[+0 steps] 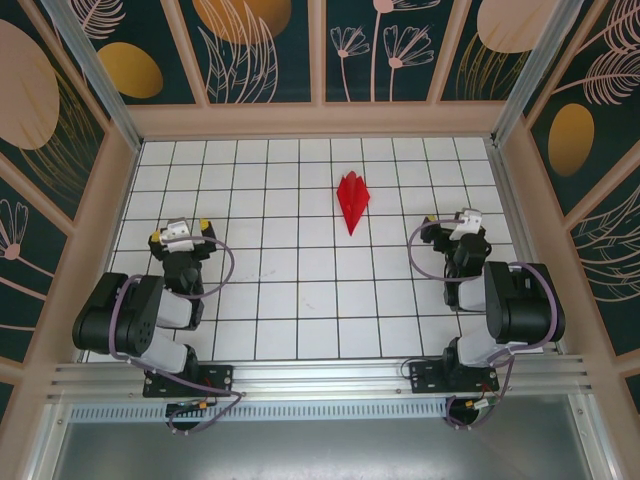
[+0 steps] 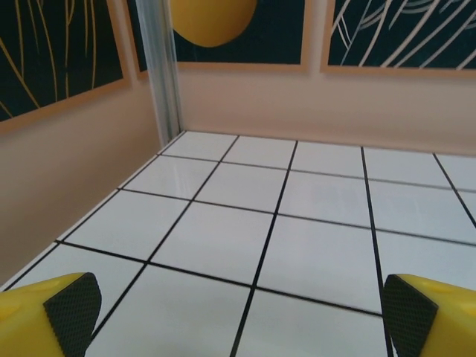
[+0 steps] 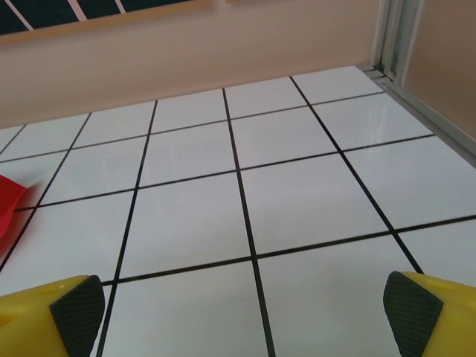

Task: Fold a paper plane with a square sheet of paper (fold left side to right side)
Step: Reset both arms

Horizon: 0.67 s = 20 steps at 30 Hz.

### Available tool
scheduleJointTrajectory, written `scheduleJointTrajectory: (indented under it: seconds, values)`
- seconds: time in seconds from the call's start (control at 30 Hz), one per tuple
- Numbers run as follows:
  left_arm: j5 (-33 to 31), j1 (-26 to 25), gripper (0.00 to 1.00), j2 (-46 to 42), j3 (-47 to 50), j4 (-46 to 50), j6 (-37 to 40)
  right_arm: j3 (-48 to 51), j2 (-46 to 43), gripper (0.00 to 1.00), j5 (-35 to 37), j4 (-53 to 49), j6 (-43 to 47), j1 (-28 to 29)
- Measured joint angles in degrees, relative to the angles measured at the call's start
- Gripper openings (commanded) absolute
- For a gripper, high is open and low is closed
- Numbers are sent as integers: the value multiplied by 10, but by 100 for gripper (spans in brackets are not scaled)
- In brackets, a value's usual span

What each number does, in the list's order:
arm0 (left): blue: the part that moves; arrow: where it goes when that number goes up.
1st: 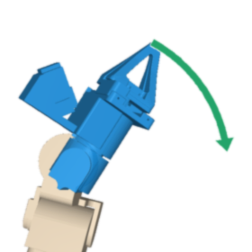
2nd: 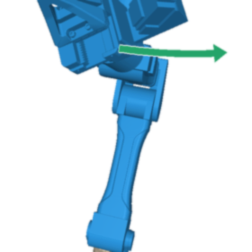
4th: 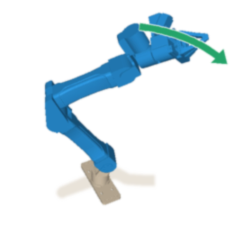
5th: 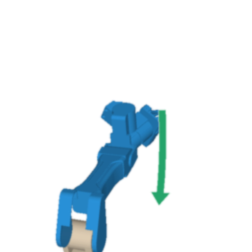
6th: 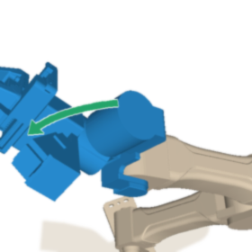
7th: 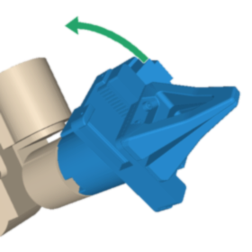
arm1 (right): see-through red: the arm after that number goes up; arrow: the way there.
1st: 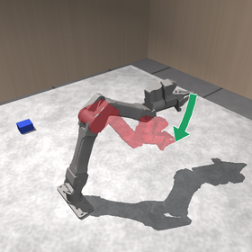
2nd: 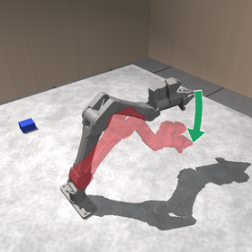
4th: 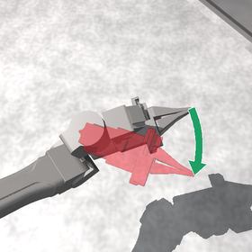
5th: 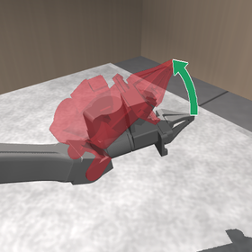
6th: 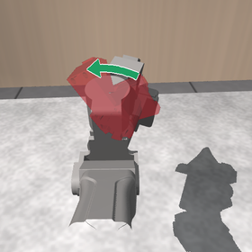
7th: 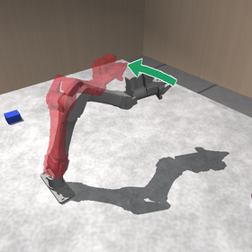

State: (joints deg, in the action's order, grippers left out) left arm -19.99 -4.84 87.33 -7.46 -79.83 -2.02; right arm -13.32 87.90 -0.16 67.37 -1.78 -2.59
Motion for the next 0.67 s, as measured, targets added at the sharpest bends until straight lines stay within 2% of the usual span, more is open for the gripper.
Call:
scheduleJointTrajectory:
  seconds: [0.2, 0.67]
  values:
    - [12, 12, 98, 2, -38, 21, -15, 0, 0, 99, -1, 8, 1, 2]
    - [14, 15, 99, 2, -38, 31, -21, 0, 0, 99, -1, 8, 4, 4]
